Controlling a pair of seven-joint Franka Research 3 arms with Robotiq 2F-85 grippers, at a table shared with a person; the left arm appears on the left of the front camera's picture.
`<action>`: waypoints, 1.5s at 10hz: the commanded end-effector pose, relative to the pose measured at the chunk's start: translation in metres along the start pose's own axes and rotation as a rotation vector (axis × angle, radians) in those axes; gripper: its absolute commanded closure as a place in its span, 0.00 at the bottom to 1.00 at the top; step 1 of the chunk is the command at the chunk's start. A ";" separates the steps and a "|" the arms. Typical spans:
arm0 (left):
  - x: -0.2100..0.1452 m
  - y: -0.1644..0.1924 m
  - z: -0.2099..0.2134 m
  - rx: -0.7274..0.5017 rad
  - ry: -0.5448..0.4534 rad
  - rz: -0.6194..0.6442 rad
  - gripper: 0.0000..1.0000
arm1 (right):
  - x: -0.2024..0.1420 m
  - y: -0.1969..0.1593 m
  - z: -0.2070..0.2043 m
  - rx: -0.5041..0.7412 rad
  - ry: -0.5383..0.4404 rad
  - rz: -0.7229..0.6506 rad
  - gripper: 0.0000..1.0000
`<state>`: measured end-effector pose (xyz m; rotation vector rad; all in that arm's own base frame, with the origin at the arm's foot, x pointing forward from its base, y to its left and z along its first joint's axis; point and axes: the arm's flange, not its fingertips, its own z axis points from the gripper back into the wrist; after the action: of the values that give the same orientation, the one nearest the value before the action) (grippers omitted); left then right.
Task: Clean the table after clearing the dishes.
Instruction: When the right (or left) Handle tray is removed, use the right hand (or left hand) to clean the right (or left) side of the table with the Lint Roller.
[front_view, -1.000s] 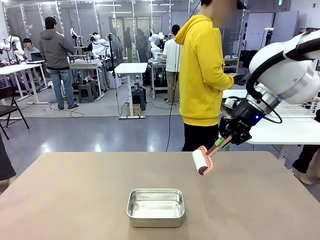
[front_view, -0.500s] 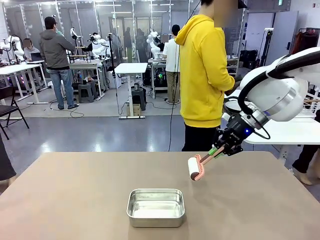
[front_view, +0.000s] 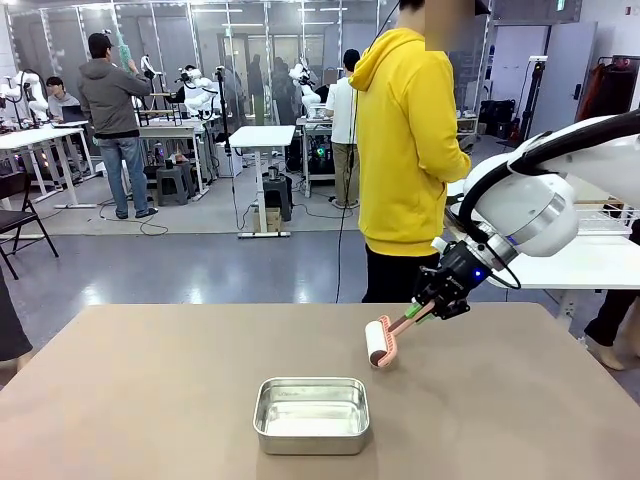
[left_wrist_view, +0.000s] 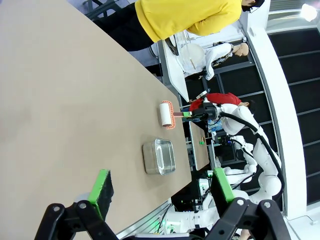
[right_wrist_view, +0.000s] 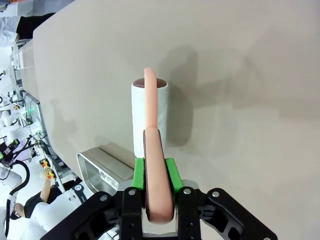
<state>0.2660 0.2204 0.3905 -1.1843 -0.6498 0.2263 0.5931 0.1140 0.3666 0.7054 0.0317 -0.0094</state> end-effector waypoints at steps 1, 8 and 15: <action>0.000 -0.005 0.003 -0.007 -0.005 0.017 0.00 | 0.004 -0.005 -0.002 0.027 0.005 -0.003 0.78; 0.000 -0.005 0.003 -0.007 -0.005 0.017 0.00 | -0.012 -0.057 0.016 -0.017 -0.040 -0.050 0.78; 0.000 -0.005 0.003 -0.007 -0.005 0.017 0.00 | -0.031 -0.120 0.095 -0.133 -0.085 -0.046 0.78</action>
<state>0.2659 0.2205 0.3905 -1.1843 -0.6501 0.2266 0.5716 -0.0291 0.3697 0.6142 -0.0278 -0.0896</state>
